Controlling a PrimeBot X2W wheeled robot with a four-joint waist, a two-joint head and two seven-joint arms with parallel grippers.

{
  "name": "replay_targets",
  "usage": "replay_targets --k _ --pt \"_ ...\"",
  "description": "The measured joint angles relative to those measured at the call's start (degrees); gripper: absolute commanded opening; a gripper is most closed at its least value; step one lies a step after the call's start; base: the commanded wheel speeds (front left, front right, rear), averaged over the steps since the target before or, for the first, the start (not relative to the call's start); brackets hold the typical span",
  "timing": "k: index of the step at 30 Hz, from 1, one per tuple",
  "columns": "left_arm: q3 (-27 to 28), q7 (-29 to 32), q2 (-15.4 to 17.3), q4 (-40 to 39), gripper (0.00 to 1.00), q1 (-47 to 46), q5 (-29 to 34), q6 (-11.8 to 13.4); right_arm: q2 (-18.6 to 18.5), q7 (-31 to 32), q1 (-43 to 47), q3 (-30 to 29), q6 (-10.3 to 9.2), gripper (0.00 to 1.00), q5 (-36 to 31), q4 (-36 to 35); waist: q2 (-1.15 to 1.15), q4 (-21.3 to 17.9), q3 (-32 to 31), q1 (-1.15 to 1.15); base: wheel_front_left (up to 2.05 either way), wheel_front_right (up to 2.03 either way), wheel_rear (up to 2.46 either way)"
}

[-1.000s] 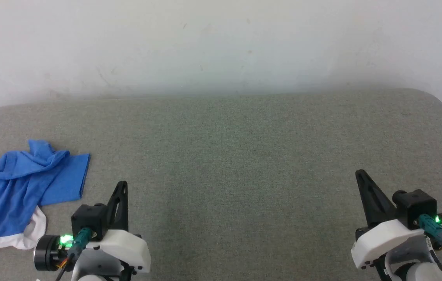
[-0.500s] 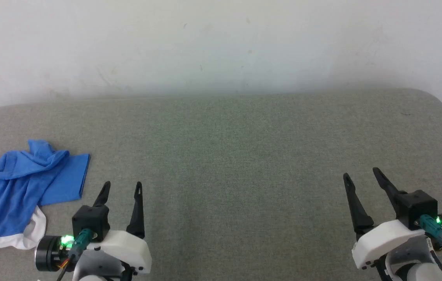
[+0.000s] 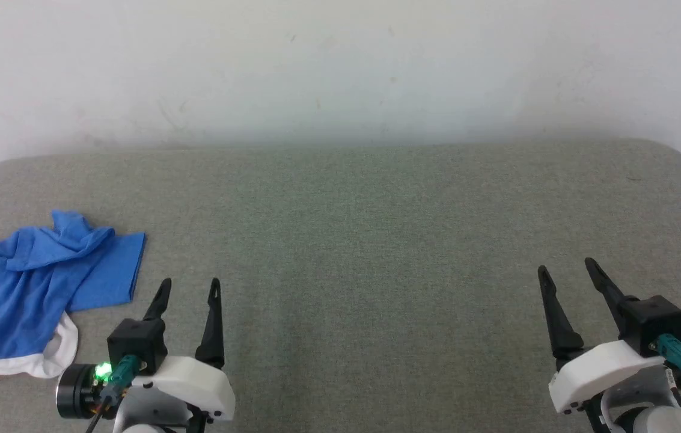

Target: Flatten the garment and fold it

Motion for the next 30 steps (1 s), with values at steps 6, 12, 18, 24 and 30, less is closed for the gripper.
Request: replay_targets --k 6,12,18,24,30 --pt "0.2 -0.6 0.0 0.0 1.00 -0.1 -0.6 0.0 0.0 -0.6 0.1 -0.3 0.00 1.00 0.2 0.1 0.00 1.1 -0.1 0.00 0.00 0.00 0.00" --pt "0.4 -1.5 0.0 -0.1 1.00 -0.1 -0.9 0.0 0.0 -1.2 0.2 -0.5 0.00 1.00 0.4 0.3 0.00 2.8 -0.2 0.00 0.00 0.00 0.00" --pt "1.0 -2.1 0.0 -0.3 1.00 -0.2 -1.4 0.0 0.0 -1.7 0.6 -0.7 0.00 1.00 0.5 0.3 0.00 4.9 -0.3 0.00 0.00 0.00 0.00" --pt "1.4 -2.8 0.0 -0.2 1.00 -0.2 -1.7 0.0 0.0 -2.2 0.6 -0.8 0.00 1.00 0.6 0.3 0.00 7.2 -0.1 0.00 0.00 0.00 0.00" --pt "1.9 -3.5 0.0 -0.1 1.00 -0.2 -3.0 0.2 0.0 -3.1 0.6 -0.6 0.00 1.00 1.0 0.2 0.00 9.5 0.0 0.00 0.00 0.00 0.00"
